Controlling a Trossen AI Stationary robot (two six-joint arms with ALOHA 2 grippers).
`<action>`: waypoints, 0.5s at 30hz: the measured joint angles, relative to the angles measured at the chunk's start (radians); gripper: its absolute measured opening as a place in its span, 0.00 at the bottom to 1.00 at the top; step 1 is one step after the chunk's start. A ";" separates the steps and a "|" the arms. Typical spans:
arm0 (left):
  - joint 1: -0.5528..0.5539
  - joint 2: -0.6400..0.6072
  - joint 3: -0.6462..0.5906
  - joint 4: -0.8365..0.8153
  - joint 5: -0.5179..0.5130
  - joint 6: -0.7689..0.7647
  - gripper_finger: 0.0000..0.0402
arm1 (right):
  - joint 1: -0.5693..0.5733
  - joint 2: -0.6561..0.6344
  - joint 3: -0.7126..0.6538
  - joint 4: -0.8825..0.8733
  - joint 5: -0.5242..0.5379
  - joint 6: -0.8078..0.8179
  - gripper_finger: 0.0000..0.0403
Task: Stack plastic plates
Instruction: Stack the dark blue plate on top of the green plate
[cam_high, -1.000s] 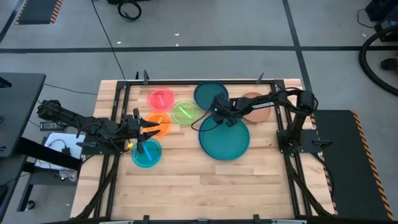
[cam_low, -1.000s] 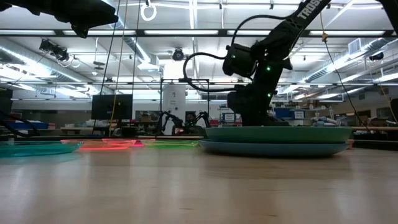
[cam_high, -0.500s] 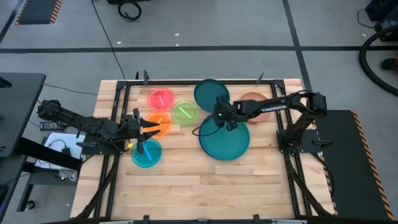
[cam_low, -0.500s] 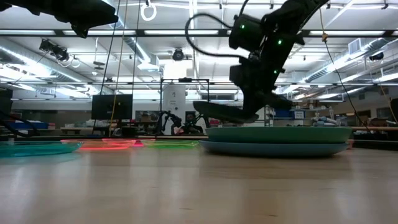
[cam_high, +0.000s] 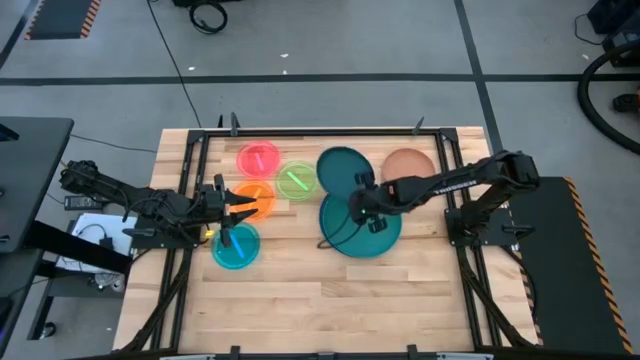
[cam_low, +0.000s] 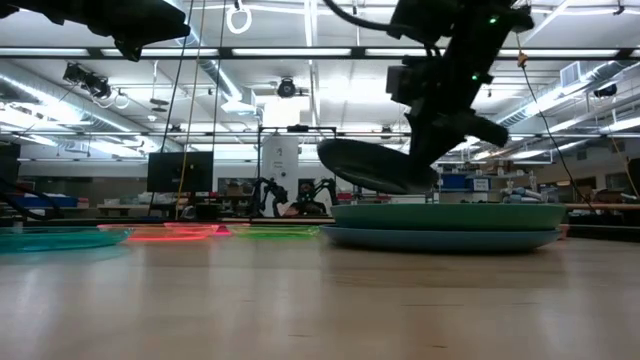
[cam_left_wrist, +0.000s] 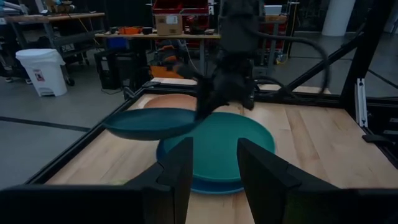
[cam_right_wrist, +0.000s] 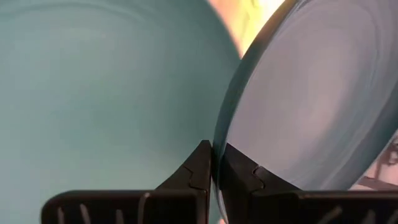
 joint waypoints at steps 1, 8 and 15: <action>0.000 0.000 0.000 0.000 0.000 -0.005 0.33 | 0.017 0.000 0.000 -0.014 0.000 0.025 0.08; 0.000 0.000 0.000 -0.001 0.000 -0.007 0.33 | 0.132 0.000 0.000 -0.050 -0.010 0.173 0.08; 0.000 0.000 0.000 -0.002 0.000 -0.007 0.33 | 0.220 0.000 0.000 -0.090 -0.027 0.302 0.08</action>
